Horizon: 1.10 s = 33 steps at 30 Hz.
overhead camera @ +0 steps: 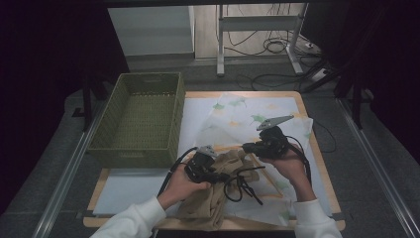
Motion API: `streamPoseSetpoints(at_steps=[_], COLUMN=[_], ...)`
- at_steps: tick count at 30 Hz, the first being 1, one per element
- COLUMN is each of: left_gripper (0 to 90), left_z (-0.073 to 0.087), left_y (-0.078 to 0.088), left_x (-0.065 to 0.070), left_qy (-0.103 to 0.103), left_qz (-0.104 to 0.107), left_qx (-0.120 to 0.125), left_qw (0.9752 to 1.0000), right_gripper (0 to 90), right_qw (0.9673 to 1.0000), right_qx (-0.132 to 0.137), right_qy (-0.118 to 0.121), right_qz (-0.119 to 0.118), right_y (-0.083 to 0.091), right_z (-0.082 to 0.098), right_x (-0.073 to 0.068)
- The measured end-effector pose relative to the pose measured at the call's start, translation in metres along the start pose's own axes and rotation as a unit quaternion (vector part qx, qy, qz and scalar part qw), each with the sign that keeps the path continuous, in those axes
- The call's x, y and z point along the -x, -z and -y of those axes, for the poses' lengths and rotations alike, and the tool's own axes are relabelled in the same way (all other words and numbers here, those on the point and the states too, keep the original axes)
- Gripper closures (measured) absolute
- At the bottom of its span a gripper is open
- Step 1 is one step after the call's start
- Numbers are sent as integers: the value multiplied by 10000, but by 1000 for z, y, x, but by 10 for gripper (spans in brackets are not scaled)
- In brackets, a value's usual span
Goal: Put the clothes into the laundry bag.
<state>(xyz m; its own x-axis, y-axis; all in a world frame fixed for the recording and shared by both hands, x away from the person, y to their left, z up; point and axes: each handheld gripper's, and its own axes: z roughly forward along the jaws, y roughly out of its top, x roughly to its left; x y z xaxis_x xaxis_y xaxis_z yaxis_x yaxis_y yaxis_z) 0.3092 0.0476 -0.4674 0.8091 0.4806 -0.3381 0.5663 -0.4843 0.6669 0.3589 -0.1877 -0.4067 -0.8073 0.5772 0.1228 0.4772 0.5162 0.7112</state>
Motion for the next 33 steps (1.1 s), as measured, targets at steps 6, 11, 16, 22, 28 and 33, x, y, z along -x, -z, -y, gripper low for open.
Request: streamPoseSetpoints(at_steps=[6,11,16,22,28,33], left_gripper=[807,807,808,807,807,807], left_z=[-5,-8,-11,-13,-17,-20], left_y=[-5,-11,-18,-21,-24,-28], left_x=[-4,-6,-6,-6,-11,-11], left_qy=[23,-46,-99,-94,-68,-82], left_qz=[-80,-217,-320,-363,-460,-537], left_qx=[23,43,41,41,71,60], left_qw=[10000,9997,9994,9993,9989,9985], right_gripper=[856,855,856,856,856,856], right_qw=[10000,10000,10000,10000,9999,9999], right_qx=[16,-8,-14,-5,61,59], right_qy=[39,54,53,54,86,87], right_qz=[-10,-13,-15,-34,-105,-107], right_y=[1,0,-1,0,3,3], right_z=[-1,-1,-1,-1,-4,-4], right_x=[-3,-3,-3,-3,-8,-8])
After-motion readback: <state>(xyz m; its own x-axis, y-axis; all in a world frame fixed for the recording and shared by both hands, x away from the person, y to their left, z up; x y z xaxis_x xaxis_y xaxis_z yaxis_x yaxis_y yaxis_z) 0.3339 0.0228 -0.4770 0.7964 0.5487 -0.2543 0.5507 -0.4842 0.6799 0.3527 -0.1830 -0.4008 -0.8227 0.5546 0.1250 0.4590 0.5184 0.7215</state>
